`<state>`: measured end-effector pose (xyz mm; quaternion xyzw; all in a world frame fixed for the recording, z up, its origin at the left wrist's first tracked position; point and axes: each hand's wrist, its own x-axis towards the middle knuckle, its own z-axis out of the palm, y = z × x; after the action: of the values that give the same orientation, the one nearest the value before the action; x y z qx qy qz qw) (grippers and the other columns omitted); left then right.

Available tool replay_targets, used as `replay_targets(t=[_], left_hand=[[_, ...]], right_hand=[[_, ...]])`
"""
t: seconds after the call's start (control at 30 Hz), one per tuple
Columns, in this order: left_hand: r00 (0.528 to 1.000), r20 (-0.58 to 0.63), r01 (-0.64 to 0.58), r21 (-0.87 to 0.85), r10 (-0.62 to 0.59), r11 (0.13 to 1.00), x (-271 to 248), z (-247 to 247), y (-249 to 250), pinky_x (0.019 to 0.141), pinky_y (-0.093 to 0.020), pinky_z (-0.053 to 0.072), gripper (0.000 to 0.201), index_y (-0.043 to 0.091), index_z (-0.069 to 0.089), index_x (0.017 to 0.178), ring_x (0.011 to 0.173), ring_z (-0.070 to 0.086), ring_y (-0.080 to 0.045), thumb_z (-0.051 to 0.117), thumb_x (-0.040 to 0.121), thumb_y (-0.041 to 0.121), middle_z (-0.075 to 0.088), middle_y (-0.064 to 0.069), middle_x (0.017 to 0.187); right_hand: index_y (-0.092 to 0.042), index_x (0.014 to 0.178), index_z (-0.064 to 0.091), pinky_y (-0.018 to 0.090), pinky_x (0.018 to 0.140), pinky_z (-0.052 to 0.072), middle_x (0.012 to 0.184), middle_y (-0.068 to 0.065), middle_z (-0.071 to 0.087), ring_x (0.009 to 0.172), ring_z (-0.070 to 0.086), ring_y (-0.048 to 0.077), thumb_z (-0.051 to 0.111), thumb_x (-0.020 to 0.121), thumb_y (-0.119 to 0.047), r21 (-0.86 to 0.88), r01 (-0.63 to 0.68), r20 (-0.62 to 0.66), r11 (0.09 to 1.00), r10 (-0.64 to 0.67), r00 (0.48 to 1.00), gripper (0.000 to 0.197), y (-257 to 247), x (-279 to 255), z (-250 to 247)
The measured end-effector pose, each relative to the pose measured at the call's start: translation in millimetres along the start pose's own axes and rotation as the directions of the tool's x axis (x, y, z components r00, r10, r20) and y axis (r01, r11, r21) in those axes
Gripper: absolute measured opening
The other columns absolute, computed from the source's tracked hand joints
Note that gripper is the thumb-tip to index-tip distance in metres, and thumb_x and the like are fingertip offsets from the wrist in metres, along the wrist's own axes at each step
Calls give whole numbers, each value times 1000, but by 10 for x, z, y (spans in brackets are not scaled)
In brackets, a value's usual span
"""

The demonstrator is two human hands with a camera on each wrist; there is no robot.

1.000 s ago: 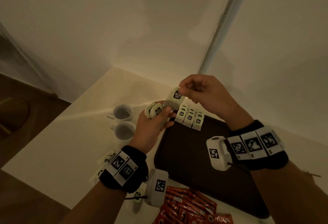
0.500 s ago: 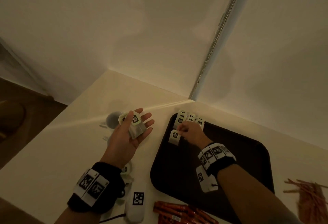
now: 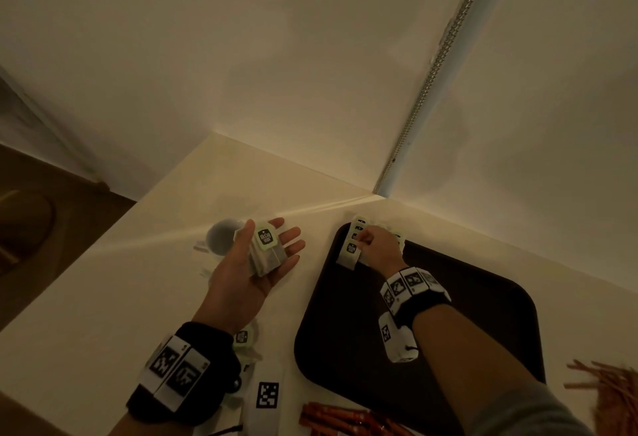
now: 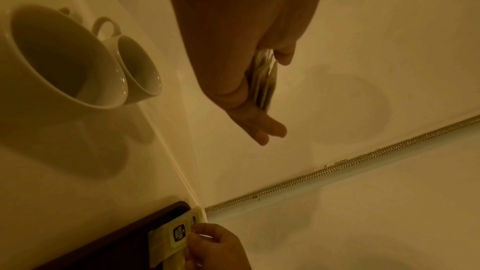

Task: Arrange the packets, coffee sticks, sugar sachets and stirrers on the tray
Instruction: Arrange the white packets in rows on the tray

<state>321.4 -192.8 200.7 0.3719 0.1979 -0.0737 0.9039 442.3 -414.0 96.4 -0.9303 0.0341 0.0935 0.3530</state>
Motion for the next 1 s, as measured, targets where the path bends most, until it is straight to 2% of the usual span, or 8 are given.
replay_targets(t=[0.13,0.23,0.33,0.4,0.57,0.67,0.87,1.0], left_hand=[[999,19,25,78,-26,997,-15,33,-11,65,-25,57,50,14,59,120,101,69,-21,31,96,48,71,-7,112],[999,28,17,180,-23,984,-20,65,-25,64,-24,56,52,17,58,123,103,68,-18,32,94,51,71,-1,113],[999,53,-21,259,8,966,-36,145,-31,61,-25,55,52,21,59,121,99,69,-18,37,89,55,72,1,109],[997,74,-39,258,20,965,-52,211,-8,61,-25,55,52,21,60,117,96,70,-18,43,82,55,73,0,106],[993,112,-48,219,24,974,-49,264,37,64,-27,56,62,18,58,120,102,68,-21,42,78,61,71,-5,112],[990,128,-76,167,55,983,-71,280,40,68,-28,57,56,17,58,118,99,69,-19,50,77,54,71,-3,109],[977,190,-131,161,100,978,-160,375,9,62,-24,55,21,20,60,97,86,68,-13,59,79,32,72,0,93],[970,238,-75,142,39,987,-232,435,-12,55,-22,54,34,19,60,108,87,69,-16,55,80,37,72,-1,99]], right_hand=[[-5,96,65,21,74,42,97,10,66,93,61,22,61,88,-11,45,31,-112,999,-26,993,11,-177,-62,-60],[-12,95,66,14,69,40,95,0,64,82,57,9,66,86,-21,297,273,-101,915,-255,962,13,-667,-348,-214],[-15,94,69,8,66,36,92,-3,60,81,53,2,75,78,-25,326,536,1,779,-567,824,19,-1137,-717,-384],[-12,93,70,4,68,34,91,-3,58,82,50,-3,79,73,-21,285,615,32,736,-648,761,24,-1306,-855,-461],[-10,87,71,4,67,36,85,0,63,79,54,2,73,80,-17,201,652,-41,731,-659,751,10,-1412,-917,-648],[-11,86,72,5,62,38,76,-7,67,72,58,1,68,85,-16,218,634,-61,742,-638,768,7,-1532,-977,-873],[-18,86,75,7,64,43,71,-8,68,68,60,-1,73,80,-23,17,680,59,733,-679,732,8,-1843,-1100,-1211],[-17,84,74,5,59,41,62,-14,59,60,56,-8,73,79,-17,-39,660,112,750,-653,749,5,-1975,-1157,-1277]])
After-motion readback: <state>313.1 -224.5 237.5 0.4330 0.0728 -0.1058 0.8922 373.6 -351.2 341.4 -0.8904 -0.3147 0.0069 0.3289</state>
